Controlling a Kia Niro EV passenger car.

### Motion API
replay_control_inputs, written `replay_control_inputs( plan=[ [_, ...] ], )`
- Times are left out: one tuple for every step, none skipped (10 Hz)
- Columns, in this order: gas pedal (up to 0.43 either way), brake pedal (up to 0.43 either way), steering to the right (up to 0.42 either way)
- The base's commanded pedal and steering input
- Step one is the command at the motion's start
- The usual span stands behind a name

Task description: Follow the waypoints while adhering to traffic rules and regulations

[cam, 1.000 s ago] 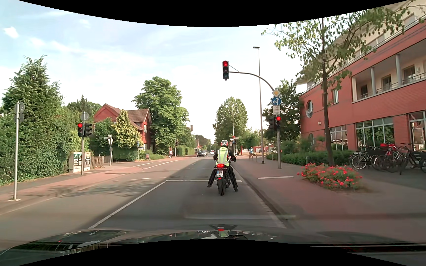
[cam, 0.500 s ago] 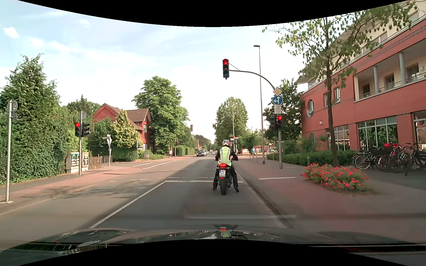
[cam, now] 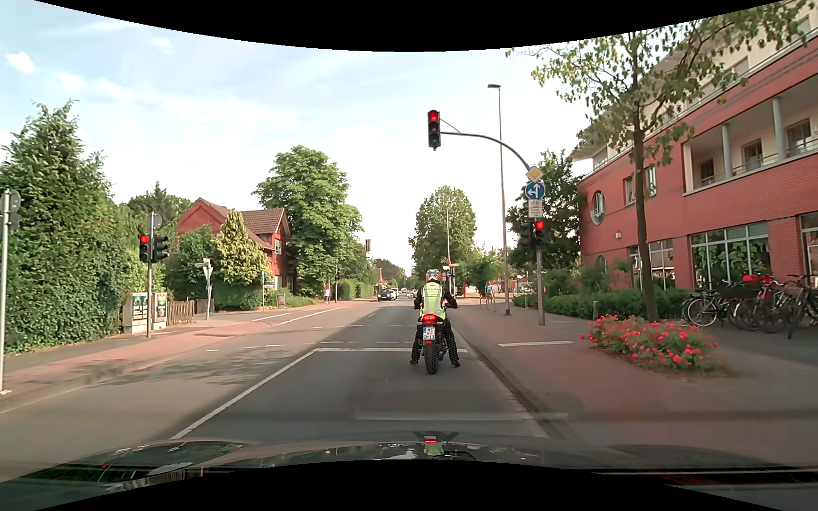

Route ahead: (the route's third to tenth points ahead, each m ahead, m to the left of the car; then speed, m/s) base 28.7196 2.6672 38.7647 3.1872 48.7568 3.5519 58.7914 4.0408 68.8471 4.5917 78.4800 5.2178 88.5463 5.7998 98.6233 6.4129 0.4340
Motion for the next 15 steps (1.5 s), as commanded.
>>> replay_control_inputs(
  plan=[
    [0.0, 0.091, -0.011],
    [0.0, 0.091, -0.011],
    [0.0, 0.091, -0.01],
    [0.0, 0.091, -0.011],
    [0.0, 0.085, -0.011],
    [0.0, 0.067, -0.011],
    [0.0, 0.043, -0.011],
    [0.0, 0.024, -0.011],
    [0.0, 0.037, -0.011],
    [0.0, 0.037, -0.011],
    [0.0, 0.043, -0.011],
    [0.0, 0.043, -0.011],
    [0.0, 0.043, -0.022],
    [0.0, 0.055, -0.035],
    [0.0, 0.067, -0.049]
  ],
)
